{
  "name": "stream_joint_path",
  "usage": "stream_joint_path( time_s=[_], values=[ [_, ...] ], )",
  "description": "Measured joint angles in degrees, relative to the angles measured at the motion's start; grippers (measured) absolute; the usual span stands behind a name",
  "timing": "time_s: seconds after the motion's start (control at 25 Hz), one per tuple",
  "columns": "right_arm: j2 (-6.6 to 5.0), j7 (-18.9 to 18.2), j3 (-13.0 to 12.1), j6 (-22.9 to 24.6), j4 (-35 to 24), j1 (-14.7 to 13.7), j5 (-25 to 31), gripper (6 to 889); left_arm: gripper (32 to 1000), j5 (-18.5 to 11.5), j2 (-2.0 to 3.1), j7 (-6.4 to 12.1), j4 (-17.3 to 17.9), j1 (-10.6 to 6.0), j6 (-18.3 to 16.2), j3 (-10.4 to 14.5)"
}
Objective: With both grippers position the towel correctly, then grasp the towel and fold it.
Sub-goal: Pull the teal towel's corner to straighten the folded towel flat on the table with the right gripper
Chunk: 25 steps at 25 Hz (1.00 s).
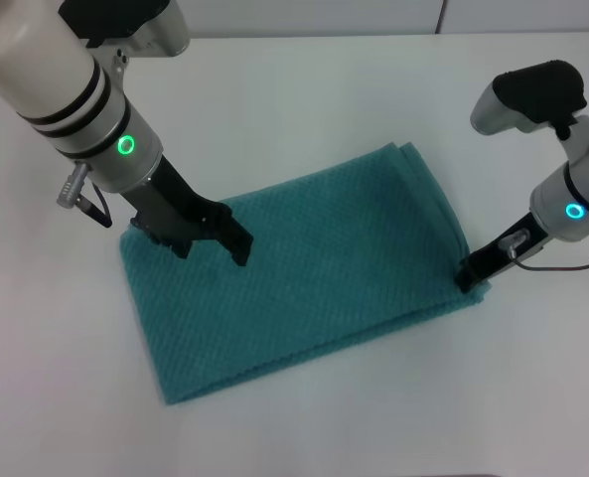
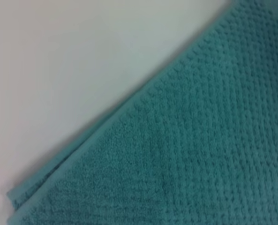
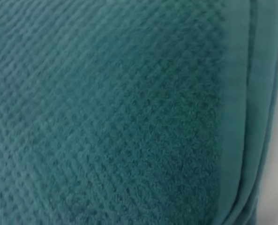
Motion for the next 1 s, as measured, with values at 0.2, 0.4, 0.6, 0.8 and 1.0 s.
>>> stream_joint_path(
  time_s=[0.2,0.4,0.6,0.8,1.0],
  values=[
    [0.85,-0.54,-0.03,-4.78,-5.18,-2.21,0.08,76,834,0.01,0.03,-0.07,1.02,0.64,0.12,0.0],
    [0.88,-1.58,0.09,-7.55,-5.74,-2.35,0.2,75,834,0.01,0.03,-0.08,1.05,0.85,0.14,0.0],
    [1.06,-3.4,0.19,-10.09,-5.81,-2.35,0.44,74,835,0.0,0.03,-0.08,1.07,0.87,0.15,0.0],
    [1.09,-5.57,-0.09,-12.56,-5.82,-2.33,2.63,73,835,0.0,0.03,-0.08,1.07,0.86,0.15,0.0],
    [1.12,-6.89,-0.19,-14.46,-5.85,-2.12,3.03,75,835,0.0,0.04,-0.08,1.11,0.84,0.15,0.0]
  ],
)
